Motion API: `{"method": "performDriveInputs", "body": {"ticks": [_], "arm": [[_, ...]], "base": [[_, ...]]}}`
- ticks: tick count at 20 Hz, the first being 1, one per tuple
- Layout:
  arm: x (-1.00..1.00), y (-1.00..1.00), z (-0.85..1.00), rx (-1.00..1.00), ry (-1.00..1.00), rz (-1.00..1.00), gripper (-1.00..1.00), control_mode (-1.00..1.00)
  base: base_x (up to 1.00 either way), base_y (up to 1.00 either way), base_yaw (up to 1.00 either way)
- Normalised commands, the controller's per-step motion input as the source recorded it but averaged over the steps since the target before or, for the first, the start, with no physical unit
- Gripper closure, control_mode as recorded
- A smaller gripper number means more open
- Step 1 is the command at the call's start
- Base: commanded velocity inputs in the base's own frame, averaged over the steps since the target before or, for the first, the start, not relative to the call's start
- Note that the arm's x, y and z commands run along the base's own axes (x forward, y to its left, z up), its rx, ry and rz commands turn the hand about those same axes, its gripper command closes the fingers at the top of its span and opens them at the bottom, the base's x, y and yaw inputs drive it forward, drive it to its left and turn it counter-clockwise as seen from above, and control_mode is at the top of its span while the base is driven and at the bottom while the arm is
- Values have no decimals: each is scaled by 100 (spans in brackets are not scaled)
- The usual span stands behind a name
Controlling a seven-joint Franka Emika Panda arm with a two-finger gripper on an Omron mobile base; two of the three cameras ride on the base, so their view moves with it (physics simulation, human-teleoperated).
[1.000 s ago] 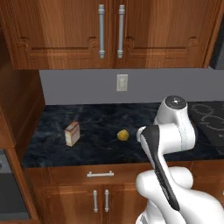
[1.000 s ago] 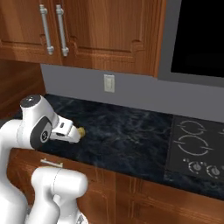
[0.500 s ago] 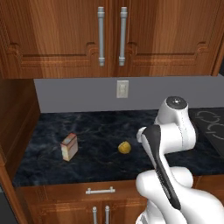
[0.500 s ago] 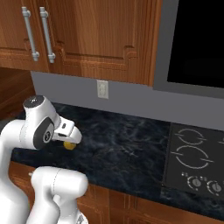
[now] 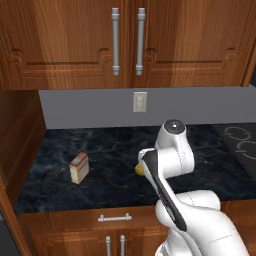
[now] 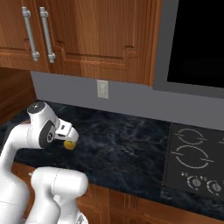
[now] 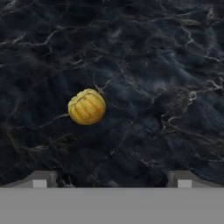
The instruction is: Place the avocado and squash inside the fridge drawer. Close the drawer after placing the vegetables.
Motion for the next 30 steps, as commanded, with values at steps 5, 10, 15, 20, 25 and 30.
{"method": "performDriveInputs", "body": {"ticks": [5,10,15,20,25,30], "arm": [[71,3,-39,0,2,9,-100,-100],[43,21,-43,0,8,12,-100,-100],[0,15,-29,0,5,18,-100,-100],[8,1,-13,0,6,16,-100,-100],[7,0,-31,0,6,13,-100,-100],[14,0,-38,0,0,8,-100,-100]], "base": [[0,0,0],[0,0,0],[0,0,0],[0,0,0],[0,0,0],[0,0,0]]}}
